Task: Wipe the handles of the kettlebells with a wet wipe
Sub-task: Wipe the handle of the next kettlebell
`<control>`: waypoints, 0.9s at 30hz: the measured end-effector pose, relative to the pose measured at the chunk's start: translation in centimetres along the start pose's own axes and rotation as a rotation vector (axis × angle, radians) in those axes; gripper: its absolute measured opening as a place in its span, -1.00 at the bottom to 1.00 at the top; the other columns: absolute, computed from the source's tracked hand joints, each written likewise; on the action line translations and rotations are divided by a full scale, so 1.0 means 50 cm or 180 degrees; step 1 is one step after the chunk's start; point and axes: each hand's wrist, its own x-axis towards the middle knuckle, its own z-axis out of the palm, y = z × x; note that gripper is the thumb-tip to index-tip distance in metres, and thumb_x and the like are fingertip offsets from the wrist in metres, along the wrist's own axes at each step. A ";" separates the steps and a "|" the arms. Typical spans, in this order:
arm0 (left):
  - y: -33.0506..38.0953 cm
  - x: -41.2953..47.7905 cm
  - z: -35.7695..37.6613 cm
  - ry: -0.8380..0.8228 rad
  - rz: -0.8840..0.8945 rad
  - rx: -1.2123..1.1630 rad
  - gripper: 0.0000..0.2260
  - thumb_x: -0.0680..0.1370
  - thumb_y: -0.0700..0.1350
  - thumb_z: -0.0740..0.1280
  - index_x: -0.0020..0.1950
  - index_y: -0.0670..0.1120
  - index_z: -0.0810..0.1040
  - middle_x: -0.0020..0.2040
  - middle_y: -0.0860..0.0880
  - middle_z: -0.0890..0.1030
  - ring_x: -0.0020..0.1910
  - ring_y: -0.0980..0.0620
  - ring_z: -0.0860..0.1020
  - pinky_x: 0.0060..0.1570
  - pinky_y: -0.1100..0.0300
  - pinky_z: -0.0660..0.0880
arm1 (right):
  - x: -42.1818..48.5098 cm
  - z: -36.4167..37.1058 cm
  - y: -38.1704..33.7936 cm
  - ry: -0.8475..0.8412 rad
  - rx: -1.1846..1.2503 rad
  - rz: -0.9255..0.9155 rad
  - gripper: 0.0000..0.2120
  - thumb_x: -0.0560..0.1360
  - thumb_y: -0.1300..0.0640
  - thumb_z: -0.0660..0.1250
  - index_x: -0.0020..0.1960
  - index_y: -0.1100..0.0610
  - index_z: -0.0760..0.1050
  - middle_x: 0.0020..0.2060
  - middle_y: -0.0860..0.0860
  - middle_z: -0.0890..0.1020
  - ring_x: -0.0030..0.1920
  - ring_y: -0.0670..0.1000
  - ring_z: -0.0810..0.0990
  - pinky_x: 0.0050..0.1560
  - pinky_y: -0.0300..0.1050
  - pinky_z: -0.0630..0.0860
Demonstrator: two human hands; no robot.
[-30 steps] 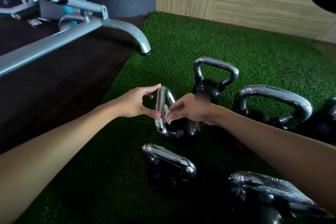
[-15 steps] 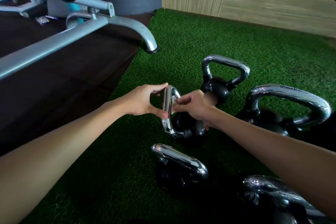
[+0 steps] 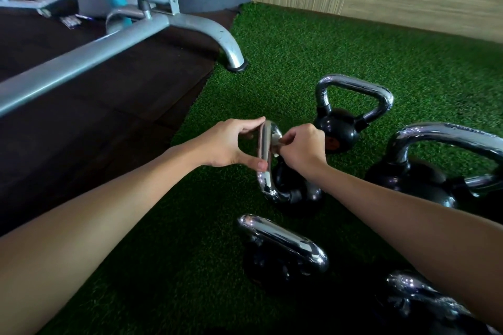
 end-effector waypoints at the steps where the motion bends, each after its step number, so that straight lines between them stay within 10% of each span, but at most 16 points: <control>1: 0.002 0.000 0.000 0.0000 0.0004 0.0001 0.20 0.10 0.47 0.56 0.64 0.19 0.14 0.62 0.06 0.25 0.57 0.15 0.23 0.55 -0.10 0.24 | 0.004 -0.001 -0.002 0.0015 0.0035 0.0012 -0.94 0.39 0.18 0.52 -0.25 0.15 0.71 -0.32 0.01 0.68 -0.30 -0.08 0.56 -0.40 -0.40 0.32; 9: 0.042 -0.002 0.000 0.0031 0.0074 0.0216 0.09 0.21 0.35 0.56 0.64 0.17 0.14 0.62 0.02 0.26 0.58 0.10 0.23 0.55 0.02 0.18 | 0.010 -0.041 0.030 -0.0311 -0.0040 0.0159 -0.96 0.40 0.16 0.53 -0.20 0.12 0.71 -0.30 -0.06 0.65 -0.19 -0.07 0.63 -0.38 -0.40 0.35; 15: 0.121 0.050 0.009 -0.0257 0.0368 0.0986 0.13 0.08 0.59 0.41 0.59 0.34 0.13 0.64 0.19 0.13 0.61 -0.02 0.11 0.49 -0.24 0.23 | -0.017 -0.167 0.071 -0.0203 0.0426 0.0692 -0.75 0.33 0.03 0.65 -0.04 -0.01 0.68 -0.20 -0.04 0.69 -0.20 -0.09 0.61 -0.26 -0.26 0.45; 19: 0.191 0.098 0.005 -0.0557 0.0364 0.1481 -0.01 0.17 0.60 0.35 0.55 0.39 0.16 0.60 -0.04 0.26 0.53 -0.15 0.30 0.41 -0.20 0.36 | -0.063 -0.235 0.109 -0.0097 0.0867 0.1077 -0.67 0.33 0.08 0.64 0.07 -0.02 0.71 -0.13 -0.02 0.74 -0.08 0.00 0.70 -0.13 -0.12 0.58; 24: 0.242 0.163 -0.008 -0.0866 0.0606 0.1607 -0.34 0.35 0.47 0.40 0.43 0.46 0.33 0.50 0.06 0.43 -0.08 0.06 0.61 -0.01 0.10 0.58 | -0.110 -0.249 0.110 -0.0276 0.1026 0.1160 -0.84 0.43 0.02 0.55 -0.05 0.07 0.73 -0.33 -0.14 0.65 -0.36 -0.16 0.48 -0.28 -0.20 0.34; 27: 0.248 0.167 -0.011 -0.0650 0.0786 0.1526 -0.49 0.44 0.28 0.46 0.37 0.31 0.48 0.13 0.12 0.59 -0.45 0.24 0.44 -0.41 0.30 0.35 | -0.129 -0.243 0.103 -0.0368 0.0930 0.1157 -0.77 0.49 -0.03 0.47 -0.06 0.15 0.70 -0.44 -0.11 0.49 -0.39 -0.11 0.41 -0.26 -0.12 0.35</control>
